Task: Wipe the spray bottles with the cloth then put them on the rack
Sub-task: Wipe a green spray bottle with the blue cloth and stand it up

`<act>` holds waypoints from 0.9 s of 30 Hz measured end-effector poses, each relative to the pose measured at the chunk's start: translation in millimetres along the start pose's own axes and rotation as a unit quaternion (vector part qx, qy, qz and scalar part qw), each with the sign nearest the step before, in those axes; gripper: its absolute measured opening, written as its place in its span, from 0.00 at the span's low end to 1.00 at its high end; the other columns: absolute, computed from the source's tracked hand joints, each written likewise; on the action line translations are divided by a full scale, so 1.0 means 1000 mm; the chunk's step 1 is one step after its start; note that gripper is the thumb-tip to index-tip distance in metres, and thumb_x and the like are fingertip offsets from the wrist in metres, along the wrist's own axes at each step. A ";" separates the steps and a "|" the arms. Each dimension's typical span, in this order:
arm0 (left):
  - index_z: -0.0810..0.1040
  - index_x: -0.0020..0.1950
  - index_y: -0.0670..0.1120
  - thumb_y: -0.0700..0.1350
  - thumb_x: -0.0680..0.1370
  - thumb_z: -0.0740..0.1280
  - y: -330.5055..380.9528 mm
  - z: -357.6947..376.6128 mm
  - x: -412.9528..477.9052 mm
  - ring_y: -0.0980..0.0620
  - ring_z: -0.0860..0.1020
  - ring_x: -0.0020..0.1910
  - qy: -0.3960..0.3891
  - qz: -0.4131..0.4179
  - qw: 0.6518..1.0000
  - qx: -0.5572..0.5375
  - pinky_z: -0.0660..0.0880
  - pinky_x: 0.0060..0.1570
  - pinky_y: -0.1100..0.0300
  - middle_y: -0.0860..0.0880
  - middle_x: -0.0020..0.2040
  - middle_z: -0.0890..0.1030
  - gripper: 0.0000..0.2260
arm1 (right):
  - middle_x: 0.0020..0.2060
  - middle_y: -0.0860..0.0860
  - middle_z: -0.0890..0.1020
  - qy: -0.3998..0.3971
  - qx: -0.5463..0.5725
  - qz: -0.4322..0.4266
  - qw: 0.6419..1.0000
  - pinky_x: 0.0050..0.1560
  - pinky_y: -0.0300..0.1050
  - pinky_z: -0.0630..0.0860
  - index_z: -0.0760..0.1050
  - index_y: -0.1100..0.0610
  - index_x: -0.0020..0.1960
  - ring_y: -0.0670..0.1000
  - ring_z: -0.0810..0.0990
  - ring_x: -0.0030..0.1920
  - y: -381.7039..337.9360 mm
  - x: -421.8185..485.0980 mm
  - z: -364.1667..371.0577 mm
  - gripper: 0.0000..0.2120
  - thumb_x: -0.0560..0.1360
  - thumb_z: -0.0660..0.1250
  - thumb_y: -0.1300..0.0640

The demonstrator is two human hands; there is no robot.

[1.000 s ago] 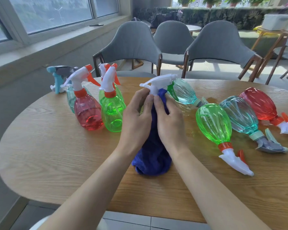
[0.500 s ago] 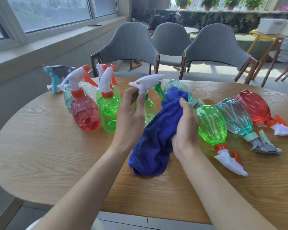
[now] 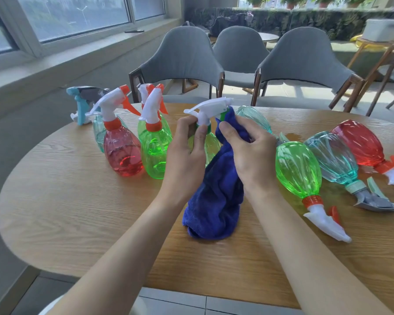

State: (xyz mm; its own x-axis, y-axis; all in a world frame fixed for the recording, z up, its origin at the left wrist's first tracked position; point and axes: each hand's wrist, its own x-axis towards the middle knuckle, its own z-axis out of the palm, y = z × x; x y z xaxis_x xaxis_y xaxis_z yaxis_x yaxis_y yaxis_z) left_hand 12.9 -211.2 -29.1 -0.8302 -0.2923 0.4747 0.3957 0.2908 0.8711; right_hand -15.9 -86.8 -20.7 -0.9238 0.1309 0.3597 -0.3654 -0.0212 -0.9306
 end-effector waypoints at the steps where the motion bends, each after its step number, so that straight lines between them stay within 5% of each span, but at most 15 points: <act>1: 0.76 0.62 0.47 0.45 0.88 0.64 0.000 0.000 0.000 0.60 0.81 0.56 -0.001 0.002 1.000 0.002 0.74 0.58 0.66 0.56 0.53 0.83 0.05 | 0.50 0.47 0.89 0.007 0.009 0.012 1.000 0.62 0.49 0.82 0.86 0.55 0.61 0.46 0.87 0.53 0.004 0.000 -0.002 0.11 0.79 0.76 0.58; 5: 0.76 0.61 0.46 0.44 0.88 0.64 -0.002 0.001 0.001 0.61 0.79 0.51 -0.003 0.007 1.000 0.009 0.74 0.54 0.66 0.56 0.51 0.82 0.04 | 0.50 0.48 0.90 0.020 0.047 0.095 0.994 0.67 0.59 0.81 0.88 0.48 0.53 0.52 0.88 0.56 0.027 -0.004 -0.010 0.09 0.78 0.74 0.61; 9: 0.76 0.61 0.46 0.43 0.88 0.64 -0.003 0.001 0.001 0.61 0.79 0.51 -0.005 0.013 1.000 0.006 0.73 0.54 0.66 0.56 0.51 0.81 0.03 | 0.49 0.53 0.90 0.067 0.122 0.160 0.977 0.67 0.63 0.80 0.89 0.52 0.51 0.59 0.88 0.56 0.028 -0.005 -0.015 0.10 0.78 0.70 0.62; 13: 0.75 0.61 0.48 0.43 0.88 0.63 -0.001 0.001 -0.001 0.63 0.79 0.53 -0.005 0.014 1.000 0.011 0.73 0.55 0.68 0.57 0.52 0.82 0.03 | 0.46 0.53 0.88 0.048 0.174 0.125 0.976 0.57 0.55 0.80 0.88 0.53 0.49 0.56 0.86 0.51 0.008 -0.004 -0.010 0.11 0.79 0.67 0.57; 16: 0.76 0.62 0.47 0.43 0.88 0.63 -0.002 0.001 0.000 0.62 0.80 0.55 -0.002 0.014 1.000 0.018 0.73 0.56 0.69 0.57 0.54 0.82 0.04 | 0.52 0.52 0.88 -0.012 0.166 0.093 0.982 0.64 0.56 0.78 0.88 0.53 0.54 0.55 0.84 0.57 -0.001 -0.003 -0.003 0.12 0.80 0.66 0.51; 18: 0.76 0.63 0.46 0.44 0.88 0.63 -0.002 0.001 0.000 0.61 0.80 0.56 -0.001 0.013 1.000 0.019 0.73 0.57 0.68 0.56 0.55 0.82 0.05 | 0.57 0.49 0.87 -0.050 0.088 0.044 0.994 0.69 0.48 0.76 0.85 0.55 0.62 0.51 0.83 0.63 -0.003 -0.003 0.000 0.13 0.84 0.65 0.52; 20: 0.76 0.63 0.46 0.44 0.88 0.63 -0.001 0.001 0.000 0.61 0.80 0.57 -0.002 0.007 1.000 0.017 0.73 0.57 0.69 0.56 0.55 0.83 0.05 | 0.52 0.43 0.87 -0.061 0.004 -0.013 0.998 0.61 0.39 0.76 0.84 0.57 0.63 0.43 0.83 0.55 -0.003 -0.001 -0.001 0.12 0.87 0.64 0.55; 27: 0.76 0.64 0.47 0.44 0.89 0.63 -0.003 0.002 0.002 0.60 0.80 0.58 -0.009 0.000 1.000 0.017 0.74 0.58 0.66 0.56 0.56 0.82 0.06 | 0.52 0.45 0.89 -0.019 0.009 0.064 0.998 0.64 0.47 0.81 0.86 0.54 0.62 0.46 0.87 0.57 0.012 -0.001 -0.015 0.11 0.81 0.74 0.58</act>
State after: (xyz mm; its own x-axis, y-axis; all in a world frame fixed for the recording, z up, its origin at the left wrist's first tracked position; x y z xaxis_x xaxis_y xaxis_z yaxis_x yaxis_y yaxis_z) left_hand 8.9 -211.3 -31.0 -0.8376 -0.2754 0.4718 0.3821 0.3219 0.8662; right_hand -17.7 -72.6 -33.7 -0.9665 0.0880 0.2410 -0.2462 -0.0540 -0.9677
